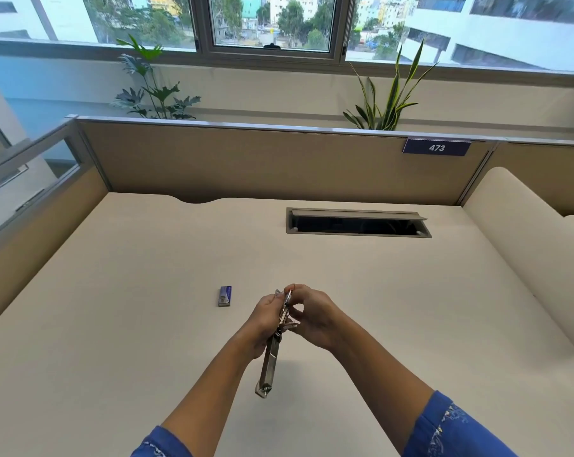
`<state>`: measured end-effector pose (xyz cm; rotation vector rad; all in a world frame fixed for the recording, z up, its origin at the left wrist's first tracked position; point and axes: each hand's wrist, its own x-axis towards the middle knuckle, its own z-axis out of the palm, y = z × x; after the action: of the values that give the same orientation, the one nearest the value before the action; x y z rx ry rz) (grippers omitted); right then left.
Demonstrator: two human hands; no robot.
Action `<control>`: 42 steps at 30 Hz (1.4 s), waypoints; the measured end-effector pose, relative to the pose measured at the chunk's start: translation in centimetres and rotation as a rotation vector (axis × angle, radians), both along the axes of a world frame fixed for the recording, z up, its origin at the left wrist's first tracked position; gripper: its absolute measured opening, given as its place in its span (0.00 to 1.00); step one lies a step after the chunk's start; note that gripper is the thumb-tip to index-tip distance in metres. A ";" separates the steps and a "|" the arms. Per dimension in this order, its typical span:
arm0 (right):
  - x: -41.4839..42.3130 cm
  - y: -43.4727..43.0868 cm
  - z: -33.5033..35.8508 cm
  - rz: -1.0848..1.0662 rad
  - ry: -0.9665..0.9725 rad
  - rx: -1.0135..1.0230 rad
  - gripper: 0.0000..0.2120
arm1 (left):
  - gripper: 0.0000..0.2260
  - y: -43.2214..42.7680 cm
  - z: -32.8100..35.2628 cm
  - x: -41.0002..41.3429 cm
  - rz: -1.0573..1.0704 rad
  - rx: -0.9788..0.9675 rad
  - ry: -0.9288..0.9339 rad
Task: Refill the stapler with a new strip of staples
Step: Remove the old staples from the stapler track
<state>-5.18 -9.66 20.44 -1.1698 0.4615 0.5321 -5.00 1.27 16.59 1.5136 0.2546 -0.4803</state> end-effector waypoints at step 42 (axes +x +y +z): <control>-3.0 -3.4 0.3 0.174 -0.358 -0.231 0.08 | 0.12 0.6 -0.5 -1.2 0.385 -0.504 -0.177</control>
<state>-8.17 -13.07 20.73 -1.5026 0.1147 0.4131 -6.21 1.84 16.13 0.9752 0.2559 -0.0871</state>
